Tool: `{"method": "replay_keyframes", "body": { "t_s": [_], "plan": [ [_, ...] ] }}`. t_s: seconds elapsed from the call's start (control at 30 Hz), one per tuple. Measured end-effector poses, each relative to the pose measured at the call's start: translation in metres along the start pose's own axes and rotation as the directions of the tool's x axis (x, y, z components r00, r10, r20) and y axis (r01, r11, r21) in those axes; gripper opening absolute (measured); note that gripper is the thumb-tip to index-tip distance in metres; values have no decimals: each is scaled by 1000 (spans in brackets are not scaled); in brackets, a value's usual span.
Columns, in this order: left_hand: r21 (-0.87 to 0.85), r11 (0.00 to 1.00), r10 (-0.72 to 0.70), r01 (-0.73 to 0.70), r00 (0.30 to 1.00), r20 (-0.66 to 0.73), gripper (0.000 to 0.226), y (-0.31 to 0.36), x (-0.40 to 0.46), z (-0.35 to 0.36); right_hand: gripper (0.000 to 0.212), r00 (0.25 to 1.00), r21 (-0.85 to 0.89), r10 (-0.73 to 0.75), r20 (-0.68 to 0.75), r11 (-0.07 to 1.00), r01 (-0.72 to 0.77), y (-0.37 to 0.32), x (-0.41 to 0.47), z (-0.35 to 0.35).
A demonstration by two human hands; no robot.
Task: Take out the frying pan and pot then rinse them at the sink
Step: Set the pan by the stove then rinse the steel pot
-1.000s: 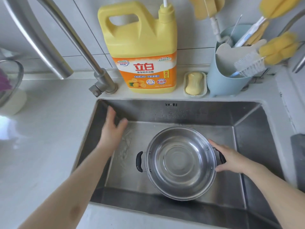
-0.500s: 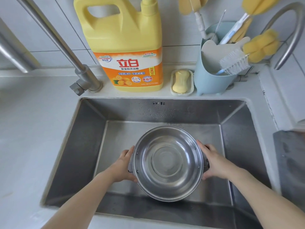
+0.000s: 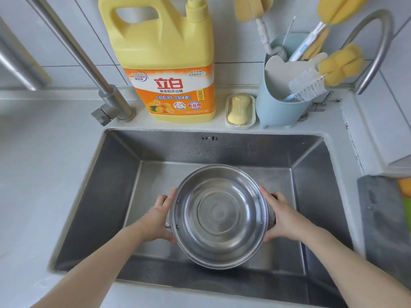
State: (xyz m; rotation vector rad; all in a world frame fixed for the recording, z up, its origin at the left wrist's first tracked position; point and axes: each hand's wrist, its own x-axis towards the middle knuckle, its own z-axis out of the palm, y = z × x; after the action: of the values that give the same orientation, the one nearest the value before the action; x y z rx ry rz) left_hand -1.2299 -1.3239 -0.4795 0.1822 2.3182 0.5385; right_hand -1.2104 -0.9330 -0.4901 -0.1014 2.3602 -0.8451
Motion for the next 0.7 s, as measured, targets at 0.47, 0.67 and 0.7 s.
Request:
{"method": "replay_keyframes", "body": {
  "t_s": [0.47, 0.67, 0.7],
  "plan": [
    [-2, 985, 155, -171, 902, -402, 149, 71, -112, -93, 143, 946, -100, -247, -211, 968, 231, -90, -81, -110],
    [88, 972, 225, -217, 763, -606, 146, 98, -161, -110, 140, 842, -188, -418, -342, 908, 375, -116, -118, -141],
    [149, 962, 268, -228, 696, -666, 145, 102, -169, -112, 140, 809, -221, -456, -371, 890, 400, -120, -125, -147]
  ]
}}
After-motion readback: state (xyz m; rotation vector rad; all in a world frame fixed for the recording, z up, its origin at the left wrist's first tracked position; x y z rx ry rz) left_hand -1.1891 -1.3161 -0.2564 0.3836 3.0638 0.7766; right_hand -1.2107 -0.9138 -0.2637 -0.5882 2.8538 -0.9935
